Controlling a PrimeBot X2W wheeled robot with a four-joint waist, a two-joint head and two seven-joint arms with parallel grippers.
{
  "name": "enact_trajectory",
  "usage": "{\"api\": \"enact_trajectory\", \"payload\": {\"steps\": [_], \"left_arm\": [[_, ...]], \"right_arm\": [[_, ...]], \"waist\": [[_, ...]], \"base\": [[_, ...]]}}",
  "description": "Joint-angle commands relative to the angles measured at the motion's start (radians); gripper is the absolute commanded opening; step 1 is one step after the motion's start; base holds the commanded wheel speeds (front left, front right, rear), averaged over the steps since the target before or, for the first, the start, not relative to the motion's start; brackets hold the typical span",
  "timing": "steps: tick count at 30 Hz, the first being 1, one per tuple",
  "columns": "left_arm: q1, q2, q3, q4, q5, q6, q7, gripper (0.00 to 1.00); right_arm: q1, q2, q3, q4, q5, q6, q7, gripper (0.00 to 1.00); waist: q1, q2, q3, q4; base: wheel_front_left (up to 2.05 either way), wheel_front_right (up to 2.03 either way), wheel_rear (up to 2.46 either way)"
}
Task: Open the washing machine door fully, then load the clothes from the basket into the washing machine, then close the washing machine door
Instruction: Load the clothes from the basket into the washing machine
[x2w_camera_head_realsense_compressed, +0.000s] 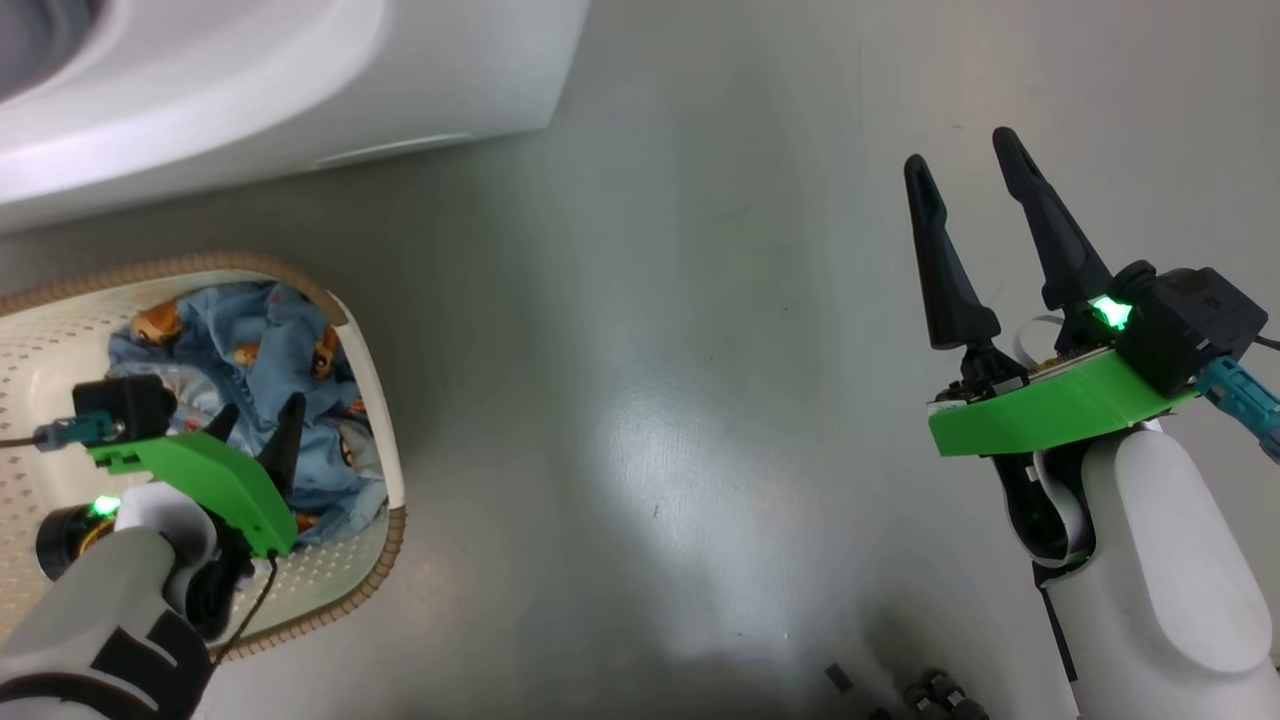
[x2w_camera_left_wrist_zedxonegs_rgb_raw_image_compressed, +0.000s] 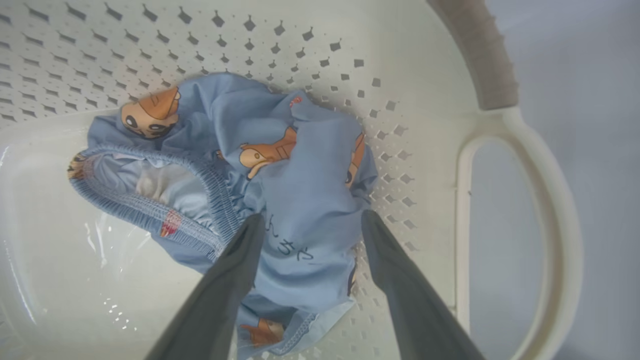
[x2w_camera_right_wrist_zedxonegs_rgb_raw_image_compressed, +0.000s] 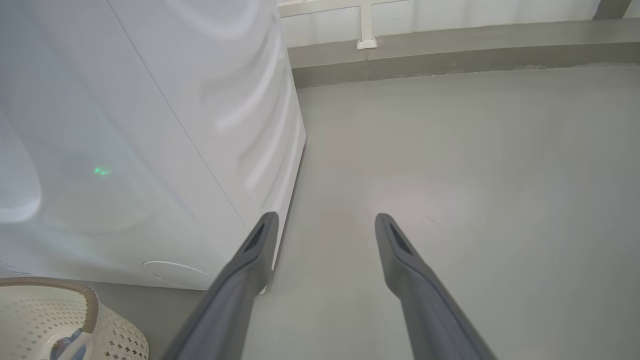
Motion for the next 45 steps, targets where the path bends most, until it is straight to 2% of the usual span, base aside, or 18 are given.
{"api": "enact_trajectory", "payload": {"steps": [1, 19, 20, 21, 24, 35, 45], "left_arm": [[-0.004, 0.042, 0.01, 0.005, -0.013, -0.002, -0.002, 1.0], [-0.069, 0.063, -0.105, 0.021, -0.151, -0.002, 0.018, 1.0], [-0.073, 0.064, -0.109, 0.022, -0.157, -0.002, 0.018, 0.88], [-0.075, 0.065, -0.112, 0.024, -0.164, -0.002, 0.017, 0.56], [-0.083, 0.069, -0.122, 0.025, -0.184, -0.002, 0.018, 0.0], [-0.079, 0.074, -0.143, 0.01, -0.24, -0.002, -0.024, 0.0], [-0.021, 0.083, -0.111, -0.025, -0.28, -0.002, -0.075, 0.0]], "right_arm": [[0.011, 0.01, 0.023, -0.026, -0.016, 0.001, -0.008, 1.0], [-0.007, -0.008, 0.054, -0.047, -0.032, 0.001, -0.008, 1.0], [-0.006, -0.009, 0.055, -0.048, -0.033, 0.001, -0.008, 1.0], [-0.006, -0.01, 0.055, -0.049, -0.033, 0.001, -0.008, 1.0], [-0.005, -0.012, 0.056, -0.054, -0.035, 0.001, -0.008, 1.0], [-0.003, -0.006, 0.048, -0.051, -0.039, 0.001, -0.008, 1.0], [0.013, -0.014, 0.044, -0.031, -0.028, 0.001, -0.008, 1.0]], "waist": [[0.0, 0.0, 0.011, 0.0], [0.0, 0.0, 0.057, -0.016], [0.0, 0.0, 0.058, -0.018], [0.0, 0.0, 0.06, -0.019], [0.0, 0.0, 0.064, -0.022], [0.0, 0.0, 0.029, -0.004], [0.0, 0.0, -0.068, 0.038]], "base": [[0.0, 0.0, 0.0], [0.0, 0.0, 0.0], [0.0, 0.0, 0.0], [0.0, 0.0, 0.0], [0.0, 0.0, 0.0], [0.0, 0.0, 0.0], [0.0, 0.0, 0.0]]}}
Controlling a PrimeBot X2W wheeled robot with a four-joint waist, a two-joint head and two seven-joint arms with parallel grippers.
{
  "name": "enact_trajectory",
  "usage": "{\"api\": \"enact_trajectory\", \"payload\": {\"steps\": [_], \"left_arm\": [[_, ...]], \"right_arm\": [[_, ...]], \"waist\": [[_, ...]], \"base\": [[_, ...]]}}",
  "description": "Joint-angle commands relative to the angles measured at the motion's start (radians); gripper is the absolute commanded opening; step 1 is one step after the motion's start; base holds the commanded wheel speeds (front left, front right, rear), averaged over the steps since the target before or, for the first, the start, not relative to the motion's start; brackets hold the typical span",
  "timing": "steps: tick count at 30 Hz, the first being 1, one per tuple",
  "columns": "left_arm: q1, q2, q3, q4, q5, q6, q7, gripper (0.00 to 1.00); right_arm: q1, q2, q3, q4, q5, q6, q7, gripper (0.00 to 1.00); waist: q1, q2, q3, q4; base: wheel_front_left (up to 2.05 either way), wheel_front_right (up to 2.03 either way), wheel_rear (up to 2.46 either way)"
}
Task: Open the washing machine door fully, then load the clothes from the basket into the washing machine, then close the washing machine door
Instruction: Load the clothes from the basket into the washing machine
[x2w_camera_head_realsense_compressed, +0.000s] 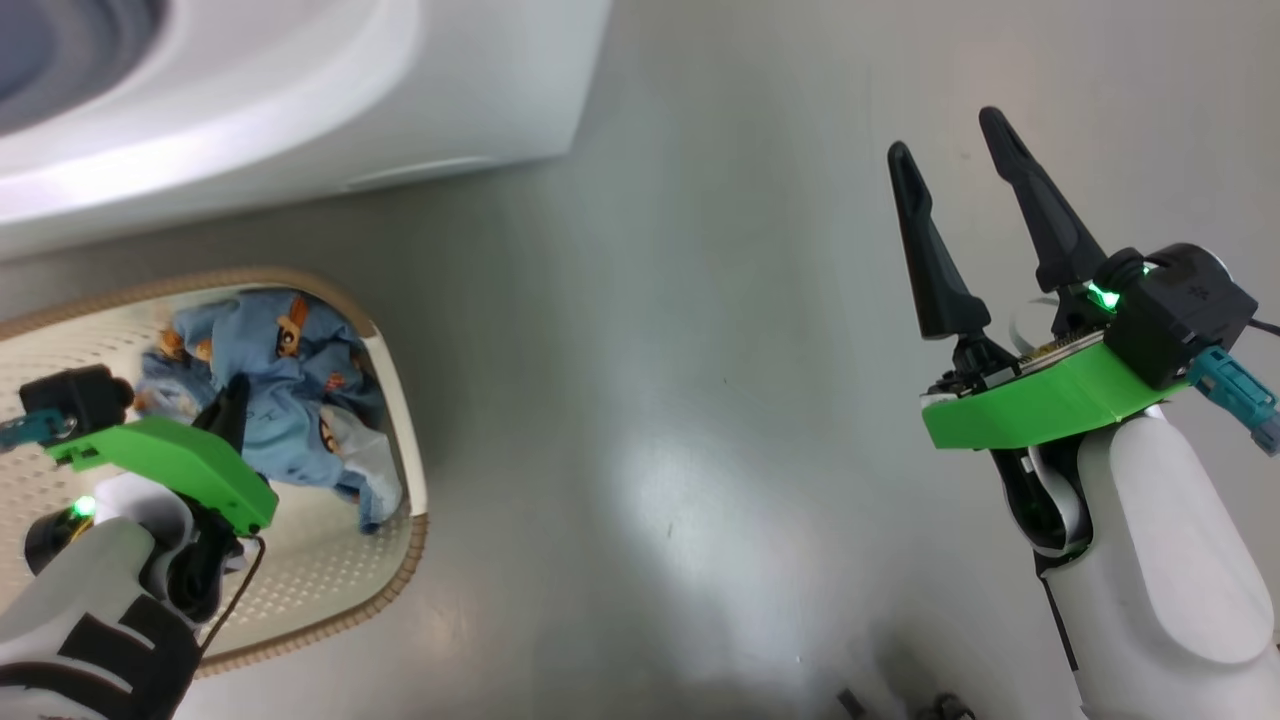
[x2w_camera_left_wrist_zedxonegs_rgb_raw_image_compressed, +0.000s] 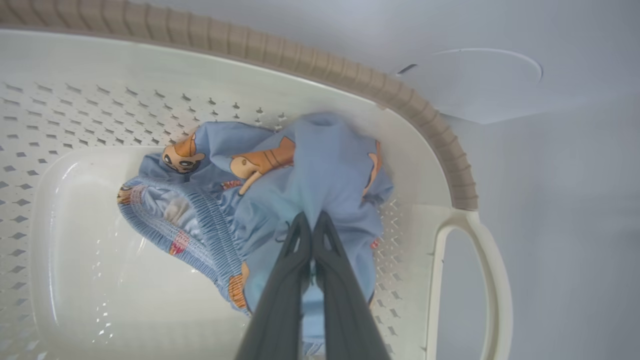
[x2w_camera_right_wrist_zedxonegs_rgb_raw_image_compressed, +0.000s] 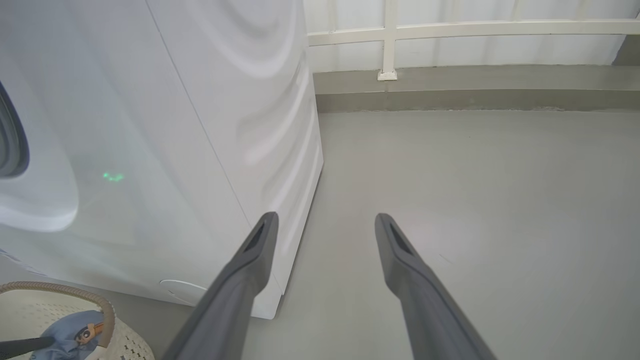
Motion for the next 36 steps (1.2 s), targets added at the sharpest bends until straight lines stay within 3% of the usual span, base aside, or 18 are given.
{"api": "enact_trajectory", "payload": {"steps": [1, 11, 24, 36], "left_arm": [[0.034, 0.048, 0.036, -0.011, -0.005, -0.002, -0.013, 0.0], [0.115, 0.046, 0.257, -0.067, 0.156, -0.002, -0.014, 0.0], [0.282, -0.001, 0.558, -0.19, 0.425, -0.002, -0.015, 0.0], [0.413, -0.039, 0.741, -0.339, 0.625, -0.002, -0.015, 0.0]], "right_arm": [[0.043, 0.0, 0.015, -0.016, 0.007, 0.001, -0.007, 1.0], [0.085, -0.017, 0.011, 0.01, 0.023, 0.001, -0.007, 1.0], [0.152, -0.037, 0.009, 0.038, 0.043, 0.001, -0.007, 1.0], [0.22, -0.054, -0.007, 0.053, 0.063, 0.001, -0.007, 1.0]], "waist": [[0.0, 0.0, -0.043, 0.025], [0.0, 0.0, -0.157, 0.071], [0.0, 0.0, -0.304, 0.111], [0.0, 0.0, -0.406, 0.141]], "base": [[0.0, 0.0, 0.0], [0.0, 0.0, 0.0], [0.0, 0.0, 0.0], [0.0, 0.0, 0.0]]}}
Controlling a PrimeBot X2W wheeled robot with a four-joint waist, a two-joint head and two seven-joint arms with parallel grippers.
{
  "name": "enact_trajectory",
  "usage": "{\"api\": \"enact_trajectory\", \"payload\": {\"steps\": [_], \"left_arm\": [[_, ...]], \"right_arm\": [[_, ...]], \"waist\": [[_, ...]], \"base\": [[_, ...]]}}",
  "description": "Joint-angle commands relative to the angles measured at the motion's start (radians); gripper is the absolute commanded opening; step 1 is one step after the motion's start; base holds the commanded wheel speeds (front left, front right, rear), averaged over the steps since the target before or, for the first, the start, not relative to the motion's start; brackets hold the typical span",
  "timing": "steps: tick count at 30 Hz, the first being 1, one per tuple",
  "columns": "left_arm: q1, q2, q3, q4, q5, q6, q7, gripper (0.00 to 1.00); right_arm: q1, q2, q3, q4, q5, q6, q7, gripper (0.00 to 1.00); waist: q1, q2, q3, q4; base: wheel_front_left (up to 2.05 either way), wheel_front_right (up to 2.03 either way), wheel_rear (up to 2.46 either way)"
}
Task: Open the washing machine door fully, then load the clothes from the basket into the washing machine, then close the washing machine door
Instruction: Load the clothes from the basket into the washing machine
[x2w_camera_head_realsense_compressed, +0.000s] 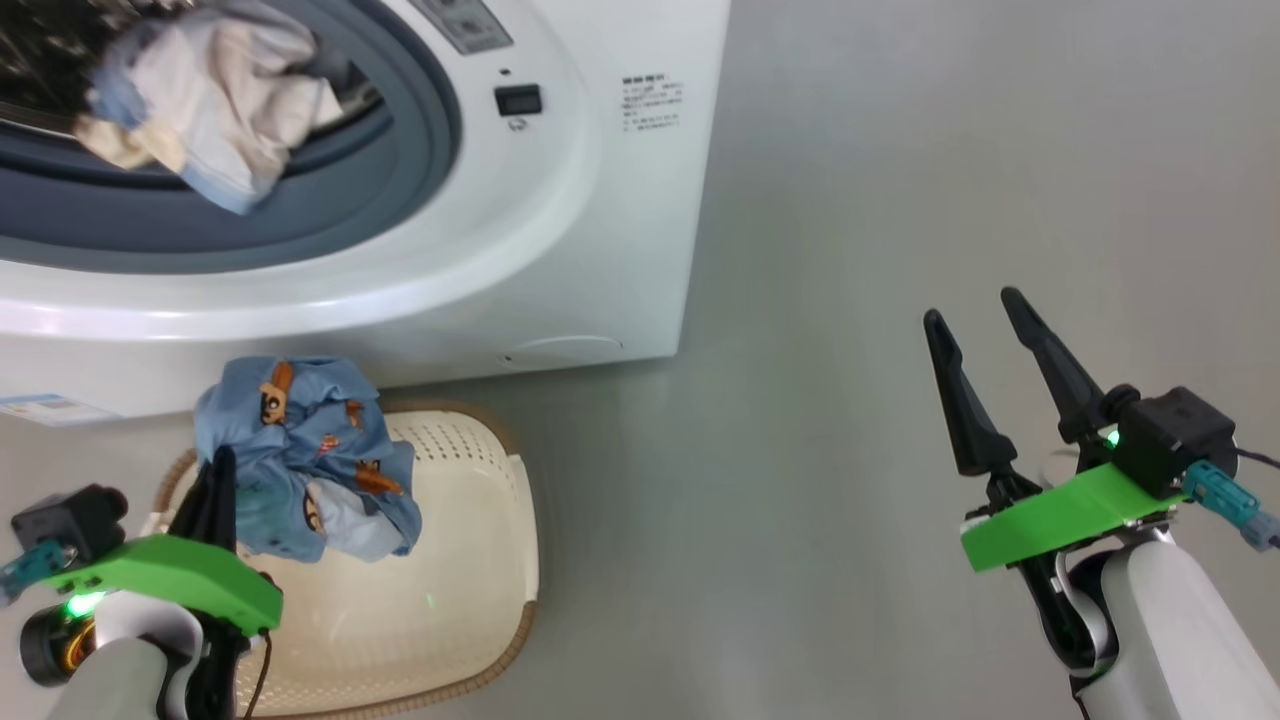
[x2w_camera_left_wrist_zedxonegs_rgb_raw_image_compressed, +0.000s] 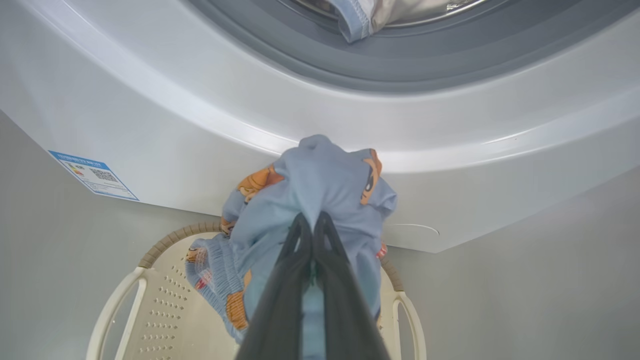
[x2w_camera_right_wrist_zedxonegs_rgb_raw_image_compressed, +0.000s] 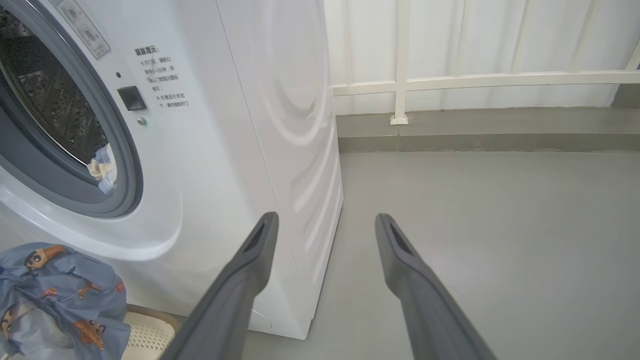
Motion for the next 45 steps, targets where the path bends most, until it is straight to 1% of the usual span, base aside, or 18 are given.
{"api": "enact_trajectory", "payload": {"steps": [1, 11, 16, 25, 32, 38, 45], "left_arm": [[0.016, 0.036, 0.05, -0.029, 0.02, -0.002, -0.009, 0.0], [0.149, 0.001, 0.192, -0.191, 0.16, -0.002, -0.009, 0.0], [0.218, -0.019, 0.25, -0.273, 0.205, -0.002, -0.009, 0.0], [0.329, -0.045, 0.311, -0.41, 0.29, -0.002, -0.01, 0.0], [0.4, -0.075, 0.35, -0.493, 0.325, -0.002, -0.01, 0.0], [0.425, -0.097, 0.362, -0.523, 0.339, -0.002, -0.01, 0.0], [0.414, -0.105, 0.358, -0.528, 0.34, -0.002, -0.01, 0.0]], "right_arm": [[0.025, -0.001, 0.019, -0.02, 0.009, 0.001, -0.008, 1.0], [0.092, -0.008, 0.015, -0.008, 0.024, 0.001, -0.008, 1.0], [0.123, -0.01, 0.008, -0.007, 0.03, 0.001, -0.008, 1.0], [0.169, -0.017, -0.011, -0.011, 0.039, 0.001, -0.008, 1.0], [0.195, -0.015, -0.028, -0.019, 0.042, 0.001, -0.008, 1.0], [0.208, -0.015, -0.034, -0.024, 0.043, 0.001, -0.008, 1.0], [0.207, -0.011, -0.035, -0.025, 0.041, 0.001, -0.008, 1.0]], "waist": [[0.0, 0.0, -0.031, 0.017], [0.0, 0.0, -0.125, 0.032], [0.0, 0.0, -0.162, 0.039], [0.0, 0.0, -0.2, 0.05], [0.0, 0.0, -0.217, 0.057], [0.0, 0.0, -0.217, 0.057], [0.0, 0.0, -0.208, 0.051]], "base": [[0.0, 0.0, 0.0], [0.0, 0.0, 0.0], [0.0, 0.0, 0.0], [0.0, 0.0, 0.0], [0.0, 0.0, 0.0], [0.0, 0.0, 0.0], [0.0, 0.0, 0.0]]}}
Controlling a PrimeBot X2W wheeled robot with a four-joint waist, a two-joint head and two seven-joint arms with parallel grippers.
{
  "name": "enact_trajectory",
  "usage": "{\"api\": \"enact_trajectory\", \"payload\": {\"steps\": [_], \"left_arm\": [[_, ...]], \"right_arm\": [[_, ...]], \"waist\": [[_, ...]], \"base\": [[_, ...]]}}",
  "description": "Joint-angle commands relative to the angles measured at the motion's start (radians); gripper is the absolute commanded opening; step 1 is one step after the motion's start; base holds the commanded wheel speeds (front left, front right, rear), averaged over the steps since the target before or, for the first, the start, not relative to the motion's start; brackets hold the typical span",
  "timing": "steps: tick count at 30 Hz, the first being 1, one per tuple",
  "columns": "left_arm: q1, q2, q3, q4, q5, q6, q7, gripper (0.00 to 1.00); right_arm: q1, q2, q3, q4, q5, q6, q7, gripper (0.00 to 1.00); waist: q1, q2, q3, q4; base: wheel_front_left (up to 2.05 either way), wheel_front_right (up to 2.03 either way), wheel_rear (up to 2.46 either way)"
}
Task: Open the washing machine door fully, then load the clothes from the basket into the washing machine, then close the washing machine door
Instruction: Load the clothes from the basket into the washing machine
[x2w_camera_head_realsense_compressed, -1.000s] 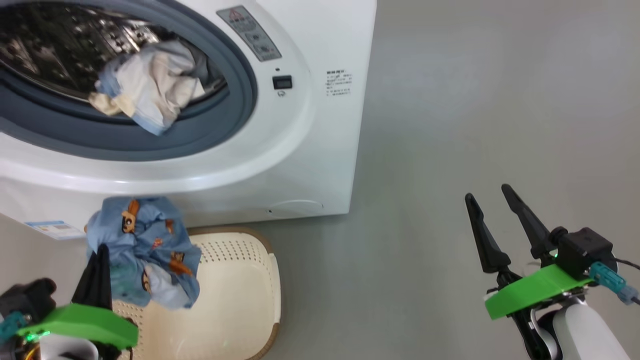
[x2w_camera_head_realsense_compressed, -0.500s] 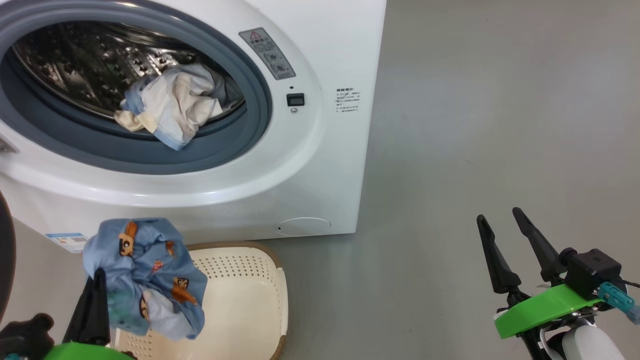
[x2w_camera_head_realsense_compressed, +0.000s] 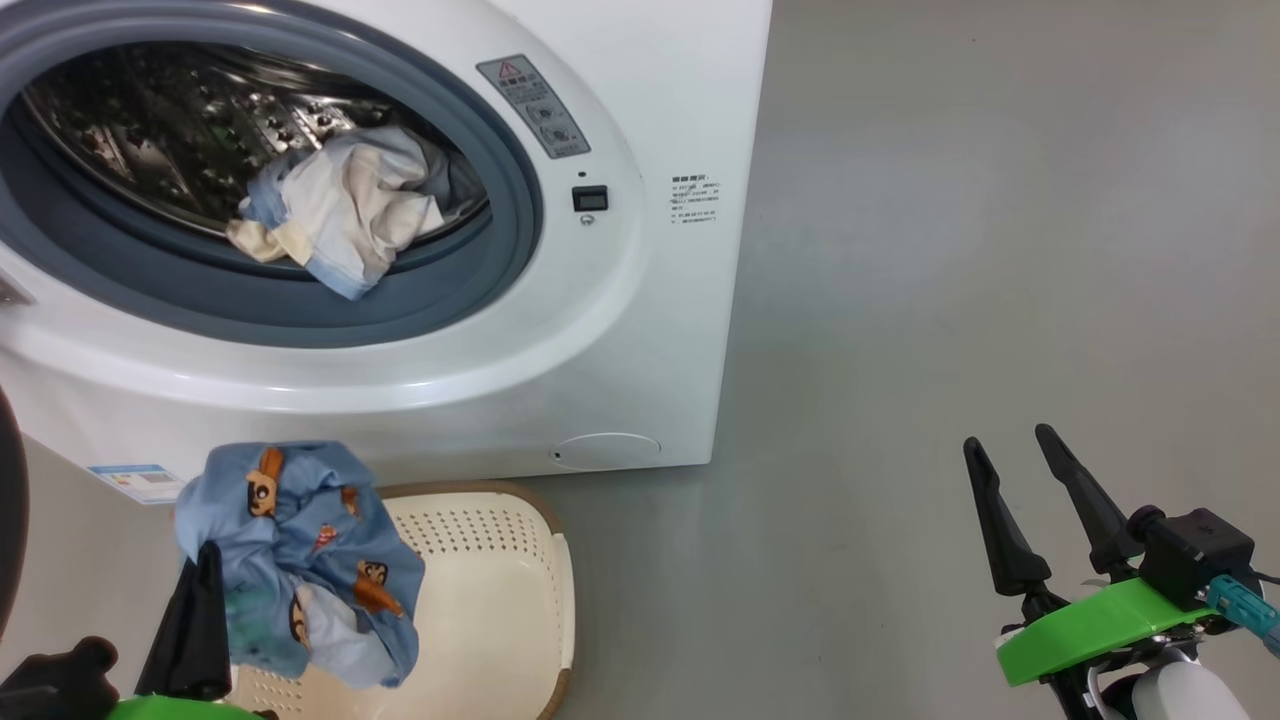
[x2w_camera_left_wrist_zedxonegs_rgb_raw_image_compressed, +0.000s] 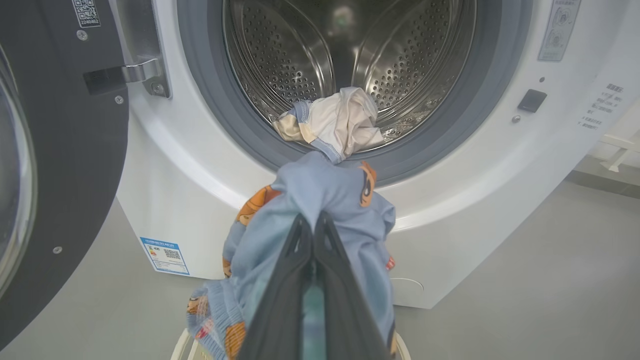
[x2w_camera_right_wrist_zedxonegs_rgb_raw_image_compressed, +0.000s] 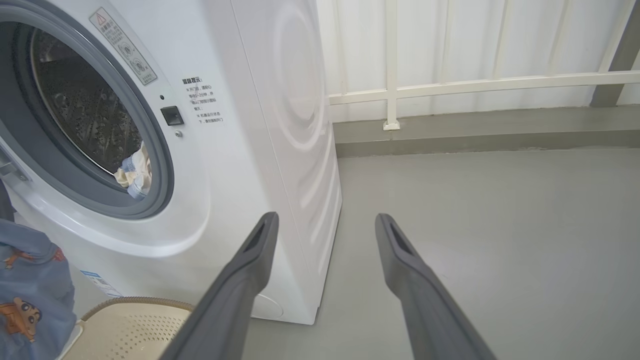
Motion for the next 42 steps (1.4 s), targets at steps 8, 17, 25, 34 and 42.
{"api": "enact_trajectory", "payload": {"steps": [8, 17, 25, 34, 42], "left_arm": [[-0.062, 0.028, 0.04, -0.032, -0.019, -0.002, -0.007, 0.0], [-0.183, 0.058, 0.05, -0.031, -0.034, -0.002, -0.007, 0.0], [-0.368, 0.091, 0.07, 0.004, -0.021, -0.002, -0.007, 0.0], [-0.599, 0.141, 0.079, 0.135, -0.025, -0.002, -0.007, 0.0], [-0.76, 0.178, 0.041, 0.329, -0.036, -0.002, -0.007, 0.0]], "right_arm": [[-0.017, 0.003, 0.021, -0.036, 0.003, 0.001, -0.008, 1.0], [-0.063, 0.017, 0.023, -0.047, -0.006, 0.001, -0.008, 1.0], [-0.102, 0.035, 0.022, -0.052, -0.014, 0.001, -0.008, 1.0], [-0.145, 0.05, 0.031, -0.058, -0.022, 0.001, -0.008, 1.0], [-0.169, 0.064, 0.041, -0.059, -0.025, 0.001, -0.008, 1.0]], "waist": [[0.0, 0.0, 0.046, -0.015], [0.0, 0.0, 0.117, -0.035], [0.0, 0.0, 0.184, -0.059], [0.0, 0.0, 0.258, -0.094], [0.0, 0.0, 0.302, -0.123]], "base": [[0.0, 0.0, 0.0], [0.0, 0.0, 0.0], [0.0, 0.0, 0.0], [0.0, 0.0, 0.0], [0.0, 0.0, 0.0]]}}
